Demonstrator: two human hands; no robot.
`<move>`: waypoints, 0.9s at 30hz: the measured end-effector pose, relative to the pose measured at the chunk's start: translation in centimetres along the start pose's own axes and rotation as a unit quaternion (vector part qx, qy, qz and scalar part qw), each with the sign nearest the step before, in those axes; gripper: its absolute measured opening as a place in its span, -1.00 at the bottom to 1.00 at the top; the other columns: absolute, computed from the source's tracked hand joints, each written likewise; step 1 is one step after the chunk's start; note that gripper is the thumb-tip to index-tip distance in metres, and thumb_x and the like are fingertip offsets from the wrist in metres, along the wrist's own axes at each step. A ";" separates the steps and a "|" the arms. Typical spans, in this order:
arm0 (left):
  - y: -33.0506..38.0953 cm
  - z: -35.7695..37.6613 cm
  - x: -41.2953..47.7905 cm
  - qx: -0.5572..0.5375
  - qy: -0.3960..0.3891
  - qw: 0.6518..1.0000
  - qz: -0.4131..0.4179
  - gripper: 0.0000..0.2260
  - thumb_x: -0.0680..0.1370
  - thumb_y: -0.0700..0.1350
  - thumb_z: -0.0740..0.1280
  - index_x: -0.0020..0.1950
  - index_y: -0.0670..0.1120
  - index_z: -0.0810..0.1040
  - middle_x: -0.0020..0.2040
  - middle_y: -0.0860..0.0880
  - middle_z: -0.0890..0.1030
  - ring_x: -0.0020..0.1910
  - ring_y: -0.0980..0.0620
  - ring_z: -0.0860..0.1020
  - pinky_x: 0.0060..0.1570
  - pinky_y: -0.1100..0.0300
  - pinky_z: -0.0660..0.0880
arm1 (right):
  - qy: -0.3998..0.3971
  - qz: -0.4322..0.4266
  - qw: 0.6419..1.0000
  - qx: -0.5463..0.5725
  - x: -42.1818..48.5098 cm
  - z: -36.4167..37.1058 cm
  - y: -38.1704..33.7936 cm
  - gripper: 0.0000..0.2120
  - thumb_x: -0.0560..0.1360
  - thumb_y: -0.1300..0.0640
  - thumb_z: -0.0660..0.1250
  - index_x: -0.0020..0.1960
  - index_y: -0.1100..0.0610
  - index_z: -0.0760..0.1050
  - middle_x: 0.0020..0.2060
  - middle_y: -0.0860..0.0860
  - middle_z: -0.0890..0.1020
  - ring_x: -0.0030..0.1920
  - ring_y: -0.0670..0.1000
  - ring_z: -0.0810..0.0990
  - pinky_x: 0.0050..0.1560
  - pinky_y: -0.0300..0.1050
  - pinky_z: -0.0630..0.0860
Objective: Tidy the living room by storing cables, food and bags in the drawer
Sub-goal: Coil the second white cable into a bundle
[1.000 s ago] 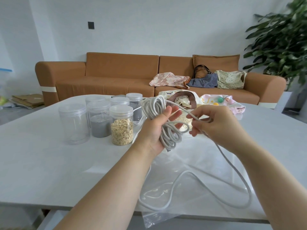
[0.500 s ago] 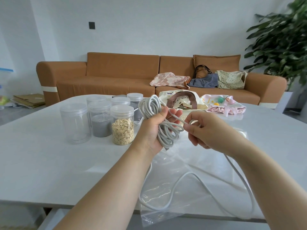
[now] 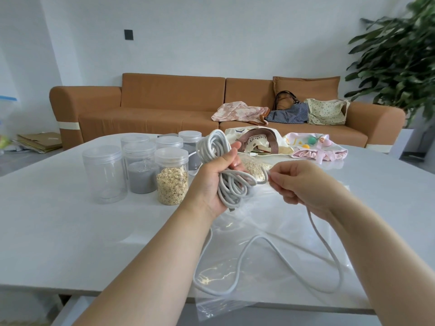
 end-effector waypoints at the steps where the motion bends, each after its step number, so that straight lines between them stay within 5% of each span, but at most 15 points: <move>1: 0.1 -0.2 0.1 0.014 0.015 1.000 0.002 -0.90 0.44 -0.20 0.31 -0.07 -0.16 0.50 -0.46 0.04 0.39 -0.52 0.15 0.37 -0.32 0.30 0.38 | 0.026 -0.012 1.000 0.008 0.2 -0.2 0.2 -0.70 0.56 0.36 0.21 -0.35 0.23 0.46 -0.51 0.05 0.39 -0.56 -0.09 0.24 -0.56 -0.31 0.21; 5: 0.7 -1.2 0.6 0.056 0.131 0.989 0.048 -0.85 0.54 -0.22 0.31 -0.24 -0.14 0.45 -0.50 0.04 0.44 -0.57 0.13 0.42 -0.54 0.30 0.43 | 0.074 -0.053 0.995 0.043 0.6 -0.6 0.5 -0.75 0.52 0.42 0.23 -0.31 0.25 0.46 -0.48 0.08 0.46 -0.53 -0.03 0.33 -0.49 -0.24 0.35; 10: 1.0 -1.4 0.5 0.011 0.166 0.984 0.060 -0.79 0.58 -0.18 0.28 -0.25 -0.17 0.46 -0.42 -0.02 0.55 -0.51 0.11 0.56 -0.48 0.28 0.52 | -0.015 -0.119 0.992 0.045 0.2 -0.6 0.0 -0.74 0.46 0.53 0.22 -0.31 0.27 0.45 -0.53 0.06 0.46 -0.54 -0.06 0.31 -0.53 -0.28 0.27; 13: 1.6 -1.0 0.2 -0.114 0.125 0.985 0.041 -0.82 0.59 -0.18 0.25 -0.20 -0.20 0.47 -0.39 -0.05 0.59 -0.45 0.10 0.61 -0.32 0.19 0.62 | -0.102 -0.119 0.984 -0.087 -0.2 -1.0 -0.4 -0.73 0.40 0.50 0.32 -0.32 0.18 0.51 -0.51 -0.02 0.49 -0.50 -0.11 0.36 -0.48 -0.31 0.31; 15: 1.9 -0.8 -0.1 -0.142 0.102 0.984 0.037 -0.78 0.59 -0.17 0.25 -0.25 -0.19 0.47 -0.45 -0.02 0.52 -0.53 0.10 0.54 -0.40 0.20 0.60 | -0.110 -0.109 0.959 -0.239 -0.3 -1.0 -0.4 -0.69 0.39 0.40 0.41 -0.36 0.03 0.53 -0.48 -0.09 0.52 -0.43 -0.12 0.41 -0.35 -0.25 0.38; 21: 1.6 -0.4 -0.2 -0.046 -0.021 0.999 0.005 -0.95 0.43 -0.16 0.25 -0.21 -0.11 0.40 -0.55 0.07 0.37 -0.65 0.20 0.32 -0.63 0.39 0.30 | 0.036 -0.091 0.906 -0.413 -0.4 -0.6 -0.4 -0.73 0.43 0.18 0.43 -0.35 -0.04 0.43 -0.40 -0.13 0.53 -0.30 -0.04 0.51 -0.22 -0.12 0.46; 24: 1.5 -0.4 -0.2 0.101 -0.004 0.995 0.004 -0.94 0.48 -0.20 0.28 -0.18 -0.12 0.42 -0.52 0.05 0.37 -0.63 0.17 0.32 -0.64 0.36 0.32 | 0.080 -0.081 0.873 -0.474 -0.6 -0.8 -0.8 -0.82 0.42 0.01 0.43 -0.28 -0.01 0.46 -0.35 -0.12 0.53 -0.22 -0.01 0.49 -0.21 -0.13 0.42; 27: 1.1 -0.6 -0.1 0.227 0.059 0.972 0.023 -0.82 0.57 -0.23 0.27 -0.24 -0.12 0.46 -0.54 0.03 0.37 -0.61 0.12 0.32 -0.57 0.31 0.35 | 0.076 -0.109 0.878 -0.461 -1.0 -1.2 -1.7 -0.84 0.40 0.05 0.45 -0.29 0.00 0.49 -0.32 -0.09 0.56 -0.22 -0.03 0.50 -0.21 -0.18 0.41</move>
Point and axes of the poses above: each hand's wrist, its own x-axis towards the middle knuckle, its own z-axis out of the palm, y = z × x, the point moved 2 cm from there along x, towards the middle knuckle
